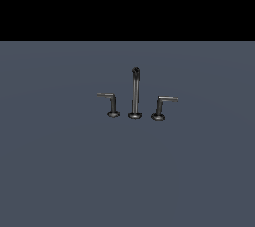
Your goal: Turn on the faucet by rotating a designated handle.
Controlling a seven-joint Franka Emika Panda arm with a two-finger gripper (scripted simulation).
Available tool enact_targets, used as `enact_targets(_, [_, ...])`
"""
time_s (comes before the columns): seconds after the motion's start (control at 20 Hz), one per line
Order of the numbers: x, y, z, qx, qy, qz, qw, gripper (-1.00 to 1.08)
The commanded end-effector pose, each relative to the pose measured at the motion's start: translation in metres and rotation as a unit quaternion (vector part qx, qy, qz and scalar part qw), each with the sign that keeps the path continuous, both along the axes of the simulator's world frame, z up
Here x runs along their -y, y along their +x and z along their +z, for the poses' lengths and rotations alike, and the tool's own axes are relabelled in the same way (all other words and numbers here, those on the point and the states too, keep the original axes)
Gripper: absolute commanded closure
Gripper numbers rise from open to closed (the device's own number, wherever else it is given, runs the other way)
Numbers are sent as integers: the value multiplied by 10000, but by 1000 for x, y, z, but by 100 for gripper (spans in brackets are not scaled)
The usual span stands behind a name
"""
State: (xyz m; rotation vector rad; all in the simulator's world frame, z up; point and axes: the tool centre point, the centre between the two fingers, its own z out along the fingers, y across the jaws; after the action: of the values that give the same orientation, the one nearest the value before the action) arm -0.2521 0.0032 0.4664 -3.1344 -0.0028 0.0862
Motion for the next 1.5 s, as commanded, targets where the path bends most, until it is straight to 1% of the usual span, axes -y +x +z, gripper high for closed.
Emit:
enact_targets(0.0, [0,0,0,0,0,0,10000,108])
enact_targets(0.15, [0,2,0,6,30,-26,10000,108])
enact_targets(0.45, [0,11,-1,31,162,-139,9998,108])
enact_targets(0.7, [0,12,-1,30,157,-154,9998,108])
enact_targets(0.9, [1,19,-3,31,165,-282,9995,108])
enact_targets(1.2, [6,41,-11,33,180,-688,9975,108])
enact_targets(1.45, [12,70,-23,32,196,-1233,9922,108])
